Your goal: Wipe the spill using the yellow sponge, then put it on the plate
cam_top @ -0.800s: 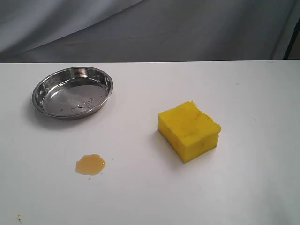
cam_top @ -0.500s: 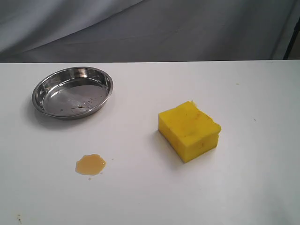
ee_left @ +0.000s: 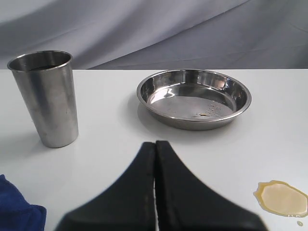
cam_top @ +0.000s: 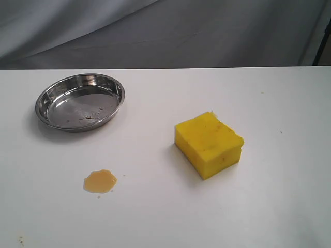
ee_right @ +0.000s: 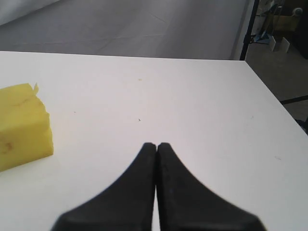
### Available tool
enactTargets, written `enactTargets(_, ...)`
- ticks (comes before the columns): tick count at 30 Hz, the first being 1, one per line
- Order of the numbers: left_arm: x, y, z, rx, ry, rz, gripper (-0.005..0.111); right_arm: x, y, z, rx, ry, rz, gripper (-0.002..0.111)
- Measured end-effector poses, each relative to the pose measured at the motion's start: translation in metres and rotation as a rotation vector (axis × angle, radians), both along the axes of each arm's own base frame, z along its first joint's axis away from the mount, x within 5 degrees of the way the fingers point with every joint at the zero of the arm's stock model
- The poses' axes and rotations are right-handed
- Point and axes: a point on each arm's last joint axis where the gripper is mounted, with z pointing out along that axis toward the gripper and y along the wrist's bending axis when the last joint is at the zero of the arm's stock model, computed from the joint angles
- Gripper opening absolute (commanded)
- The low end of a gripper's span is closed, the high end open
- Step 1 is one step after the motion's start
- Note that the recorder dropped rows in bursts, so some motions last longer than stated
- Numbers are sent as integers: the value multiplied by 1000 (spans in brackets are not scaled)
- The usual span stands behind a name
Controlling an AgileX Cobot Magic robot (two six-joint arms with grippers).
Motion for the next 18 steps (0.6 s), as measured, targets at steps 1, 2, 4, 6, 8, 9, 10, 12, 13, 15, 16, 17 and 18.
enactTargets(1,0,0,0,0,0,0,0,0,0,0,0,0,0,0)
enactTargets(2,0,0,0,0,0,0,0,0,0,0,0,0,0,0)
enactTargets(4,0,0,0,0,0,0,0,0,0,0,0,0,0,0)
enactTargets(6,0,0,0,0,0,0,0,0,0,0,0,0,0,0)
enactTargets(8,0,0,0,0,0,0,0,0,0,0,0,0,0,0)
enactTargets(9,0,0,0,0,0,0,0,0,0,0,0,0,0,0)
enactTargets(10,0,0,0,0,0,0,0,0,0,0,0,0,0,0)
enactTargets(12,0,0,0,0,0,0,0,0,0,0,0,0,0,0)
enactTargets(13,0,0,0,0,0,0,0,0,0,0,0,0,0,0)
enactTargets(15,0,0,0,0,0,0,0,0,0,0,-4,0,0,0)
enactTargets(16,0,0,0,0,0,0,0,0,0,0,-13,-1,-1,0)
enactTargets(17,0,0,0,0,0,0,0,0,0,1,-13,-10,-1,0)
enactTargets(18,0,0,0,0,0,0,0,1,-1,5,-22,-57,-2,0)
